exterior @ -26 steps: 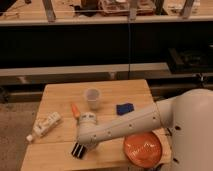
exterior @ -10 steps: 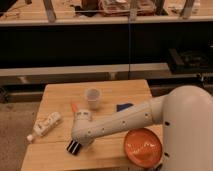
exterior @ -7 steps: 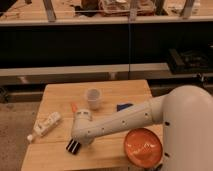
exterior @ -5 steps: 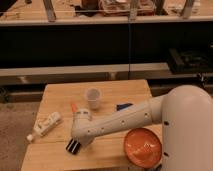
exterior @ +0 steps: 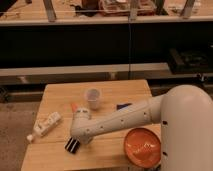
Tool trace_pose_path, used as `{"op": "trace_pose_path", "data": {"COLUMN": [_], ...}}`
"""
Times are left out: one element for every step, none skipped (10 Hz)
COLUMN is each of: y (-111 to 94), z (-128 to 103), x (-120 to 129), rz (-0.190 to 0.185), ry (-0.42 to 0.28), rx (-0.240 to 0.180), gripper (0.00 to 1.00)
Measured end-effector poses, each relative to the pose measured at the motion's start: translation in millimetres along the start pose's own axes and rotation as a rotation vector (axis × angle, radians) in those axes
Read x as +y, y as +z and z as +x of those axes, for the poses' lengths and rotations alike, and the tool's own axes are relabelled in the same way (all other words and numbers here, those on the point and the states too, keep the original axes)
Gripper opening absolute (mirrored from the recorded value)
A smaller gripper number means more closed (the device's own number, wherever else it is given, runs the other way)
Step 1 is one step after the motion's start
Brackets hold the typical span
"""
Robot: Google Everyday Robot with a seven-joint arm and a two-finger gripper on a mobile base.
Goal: Push the eraser across the table
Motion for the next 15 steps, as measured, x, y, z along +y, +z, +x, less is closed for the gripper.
{"op": "trace_pose_path", "data": {"y": [1, -1, -3, -3, -2, 3, 1, -1, -2, -2, 0, 3, 1, -1, -2], "z": [-1, -1, -1, -1, -1, -3, -3, -3, -3, -3, -3, -7, -6, -7, -6], "x": [-3, -2, -2, -2, -3, -11, -11, -11, -11, -10, -13, -21, -20, -20, -20], "rz": [0.003, 0.002, 0.003, 0.001, 0.0, 0.004, 0.005, 0.006, 0.005, 0.002, 0.001, 0.005, 0.005, 0.006, 0.005], "ry": [-0.006, -0.005, -0.005, -0.007, -0.006, -0.014, -0.017, -0.015, -0.016, -0.018, -0.021, -0.033, -0.031, -0.033, -0.031], "rx": [-0.004, -0.005, -0.005, -0.004, -0.006, -0.012, -0.012, -0.014, -0.014, -0.011, -0.012, -0.017, -0.017, -0.02, -0.019], "gripper": [0.0, 0.0, 0.0, 0.0, 0.0, 0.0, 0.0, 0.0, 0.0, 0.0, 0.0, 0.0, 0.0, 0.0, 0.0]}}
